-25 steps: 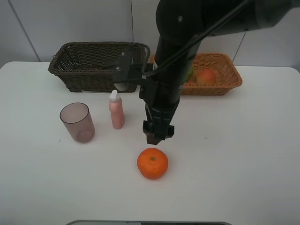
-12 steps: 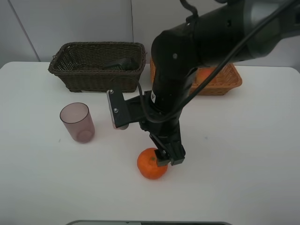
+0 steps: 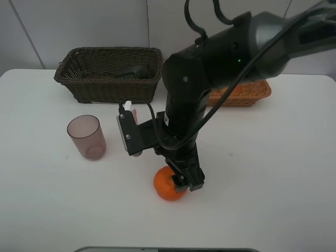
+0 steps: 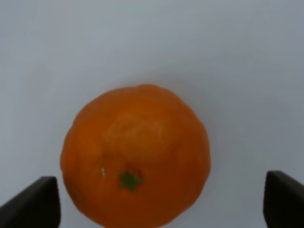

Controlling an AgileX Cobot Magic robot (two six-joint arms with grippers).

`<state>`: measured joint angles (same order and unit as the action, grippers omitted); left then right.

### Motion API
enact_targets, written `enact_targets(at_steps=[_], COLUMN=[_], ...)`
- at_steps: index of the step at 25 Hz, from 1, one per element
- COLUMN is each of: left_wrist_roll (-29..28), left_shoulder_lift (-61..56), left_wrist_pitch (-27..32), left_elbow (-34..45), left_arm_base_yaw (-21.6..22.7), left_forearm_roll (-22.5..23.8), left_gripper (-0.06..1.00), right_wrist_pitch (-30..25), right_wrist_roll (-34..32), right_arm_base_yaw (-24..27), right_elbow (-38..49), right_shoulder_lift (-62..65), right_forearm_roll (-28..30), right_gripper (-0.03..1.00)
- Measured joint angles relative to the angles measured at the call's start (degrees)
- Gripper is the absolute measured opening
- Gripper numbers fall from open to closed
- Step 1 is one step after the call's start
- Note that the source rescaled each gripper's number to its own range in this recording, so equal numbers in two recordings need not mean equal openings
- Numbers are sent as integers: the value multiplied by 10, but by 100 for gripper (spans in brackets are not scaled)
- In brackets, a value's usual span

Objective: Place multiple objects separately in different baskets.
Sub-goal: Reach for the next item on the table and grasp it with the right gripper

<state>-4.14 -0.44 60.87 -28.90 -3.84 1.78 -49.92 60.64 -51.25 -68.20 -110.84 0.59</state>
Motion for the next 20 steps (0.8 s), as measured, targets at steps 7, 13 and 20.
enact_targets(at_steps=[7, 13, 20], left_wrist_roll=[0, 0, 0], left_shoulder_lift=[0, 0, 0], left_wrist_pitch=[0, 0, 0], left_elbow=[0, 0, 0], left_arm_base_yaw=[0, 0, 0], left_forearm_roll=[0, 0, 0], left_gripper=[100, 100, 100], right_wrist_pitch=[0, 1, 1], right_wrist_roll=[1, 1, 0], right_arm_base_yaw=[0, 0, 0], right_elbow=[0, 0, 0], right_shoulder_lift=[-22, -34, -49], right_forearm_roll=[-6, -9, -23], right_gripper=[91, 91, 91])
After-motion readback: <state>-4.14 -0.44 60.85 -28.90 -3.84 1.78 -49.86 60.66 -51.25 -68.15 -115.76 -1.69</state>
